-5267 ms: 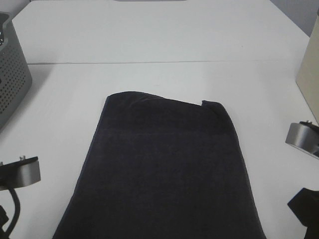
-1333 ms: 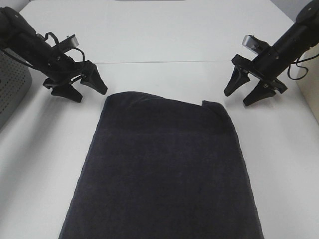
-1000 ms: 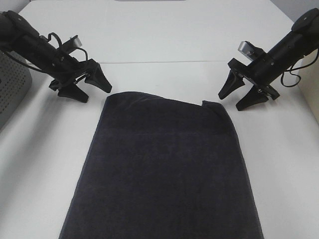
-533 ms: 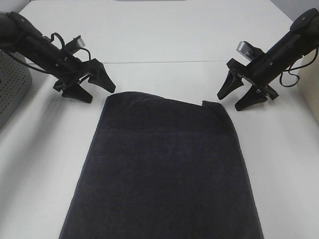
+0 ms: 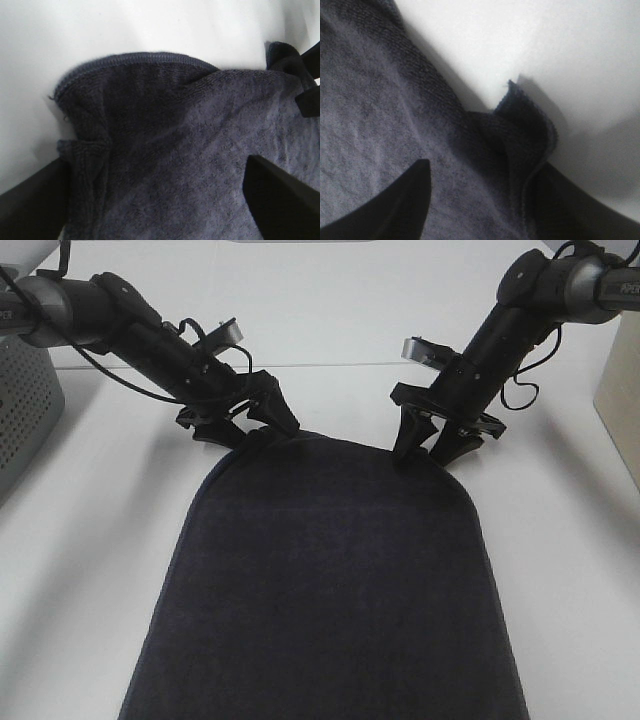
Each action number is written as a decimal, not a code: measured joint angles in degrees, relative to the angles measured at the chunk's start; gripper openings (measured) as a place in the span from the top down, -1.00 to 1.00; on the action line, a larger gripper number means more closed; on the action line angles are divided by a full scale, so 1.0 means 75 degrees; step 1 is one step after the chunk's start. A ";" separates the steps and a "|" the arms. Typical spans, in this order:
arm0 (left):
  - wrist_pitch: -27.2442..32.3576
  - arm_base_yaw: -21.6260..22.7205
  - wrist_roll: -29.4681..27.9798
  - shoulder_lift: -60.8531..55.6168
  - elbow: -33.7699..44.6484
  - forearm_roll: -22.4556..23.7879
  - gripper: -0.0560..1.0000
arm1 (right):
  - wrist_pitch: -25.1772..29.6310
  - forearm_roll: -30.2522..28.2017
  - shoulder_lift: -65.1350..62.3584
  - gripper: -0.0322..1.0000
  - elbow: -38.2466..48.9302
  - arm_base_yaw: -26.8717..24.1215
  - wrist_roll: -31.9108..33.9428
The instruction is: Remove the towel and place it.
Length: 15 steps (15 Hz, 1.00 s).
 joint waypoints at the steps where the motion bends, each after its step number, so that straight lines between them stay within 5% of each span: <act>1: -0.0008 0.0000 -0.0053 0.0015 -0.0008 0.0008 -0.67 | 0.0000 -0.0084 0.0000 0.02 0.0000 0.0015 0.0107; 5: -0.0107 0.0000 -0.0222 0.0122 -0.0008 0.0176 0.10 | 0.0000 -0.0199 0.0053 0.78 0.0000 0.0015 0.0176; 7: -0.0160 0.0000 -0.0222 0.0176 0.0008 0.0283 0.73 | 0.0000 -0.0130 0.0069 0.88 0.0000 0.0015 0.0176; 8: -0.0168 0.0000 -0.0222 0.0191 0.0008 0.0283 0.85 | 0.0000 -0.0115 0.0069 0.92 0.0000 0.0015 0.0176; 12: -0.0244 -0.0008 0.0191 0.0130 0.0008 0.0405 0.88 | -0.0138 -0.0038 0.0008 0.92 0.0046 0.0015 0.0183; 15: -0.0497 -0.0015 0.0435 0.0053 -0.0298 0.0695 0.88 | -0.1192 -0.0122 -0.0275 0.92 0.0092 0.0015 0.0183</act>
